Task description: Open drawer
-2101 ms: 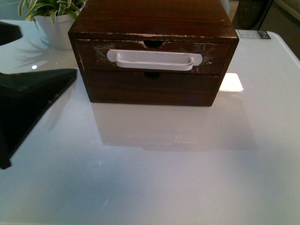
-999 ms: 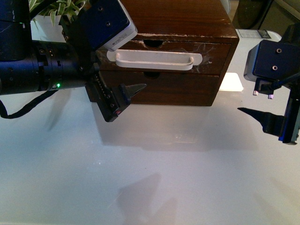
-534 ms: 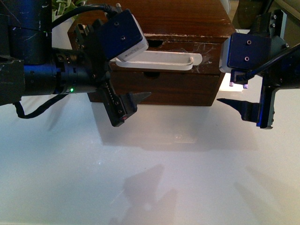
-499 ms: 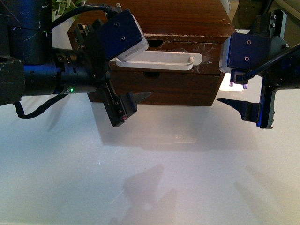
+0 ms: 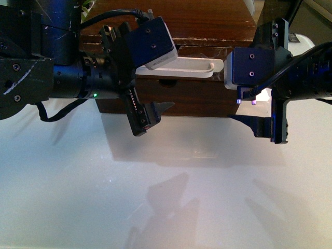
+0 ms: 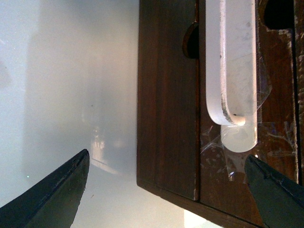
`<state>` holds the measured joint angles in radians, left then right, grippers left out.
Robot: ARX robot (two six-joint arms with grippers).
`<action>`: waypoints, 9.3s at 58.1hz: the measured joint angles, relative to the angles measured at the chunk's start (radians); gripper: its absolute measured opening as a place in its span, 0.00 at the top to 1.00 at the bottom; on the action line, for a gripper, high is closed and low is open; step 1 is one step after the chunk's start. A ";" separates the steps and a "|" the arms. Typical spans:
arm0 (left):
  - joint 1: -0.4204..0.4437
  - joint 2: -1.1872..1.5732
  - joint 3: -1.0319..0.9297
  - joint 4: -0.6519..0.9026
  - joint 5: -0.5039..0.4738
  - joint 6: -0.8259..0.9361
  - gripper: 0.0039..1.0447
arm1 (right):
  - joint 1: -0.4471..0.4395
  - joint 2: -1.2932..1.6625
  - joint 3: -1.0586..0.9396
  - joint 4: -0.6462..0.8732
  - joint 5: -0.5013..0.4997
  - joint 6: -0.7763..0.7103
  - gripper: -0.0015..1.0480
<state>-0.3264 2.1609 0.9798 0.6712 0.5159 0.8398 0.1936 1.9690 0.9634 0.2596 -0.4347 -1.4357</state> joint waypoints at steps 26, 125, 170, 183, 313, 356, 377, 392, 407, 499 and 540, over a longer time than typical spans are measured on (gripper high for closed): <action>0.001 0.053 0.097 -0.074 0.007 0.025 0.08 | 0.009 0.060 0.089 -0.061 -0.012 -0.007 0.09; 0.036 0.117 0.183 -0.174 0.008 0.094 0.08 | 0.068 0.208 0.249 -0.084 -0.022 -0.048 0.09; 0.039 0.117 0.200 -0.235 0.029 0.171 0.08 | 0.077 0.242 0.317 -0.158 -0.014 -0.121 0.09; 0.039 0.117 0.200 -0.235 0.030 0.171 0.08 | 0.096 0.259 0.317 -0.171 -0.006 -0.151 0.09; 0.046 -0.039 -0.182 -0.056 0.087 0.286 0.08 | 0.221 0.118 -0.041 0.041 0.069 -0.114 0.08; 0.036 -0.092 -0.276 -0.071 0.113 0.339 0.08 | 0.266 0.096 -0.105 0.054 0.052 -0.112 0.08; 0.032 -0.116 -0.320 -0.071 0.121 0.348 0.08 | 0.282 0.077 -0.142 0.053 0.049 -0.119 0.08; 0.032 -0.126 -0.335 -0.076 0.125 0.354 0.08 | 0.289 0.070 -0.156 0.053 0.052 -0.120 0.08; 0.039 -0.133 -0.338 -0.069 0.133 0.340 0.08 | 0.290 0.074 -0.168 0.127 0.061 -0.102 0.08; 0.862 -0.818 -0.411 0.001 0.465 -1.093 0.08 | 0.182 -1.064 -0.631 0.234 0.782 1.241 0.08; 0.525 -1.363 -0.860 -0.003 -0.325 -0.851 0.98 | -0.043 -1.471 -0.886 0.152 0.577 1.424 0.98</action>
<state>0.1986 0.7975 0.1200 0.6678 0.1905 -0.0109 0.1509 0.4984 0.0776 0.4118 0.1421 -0.0116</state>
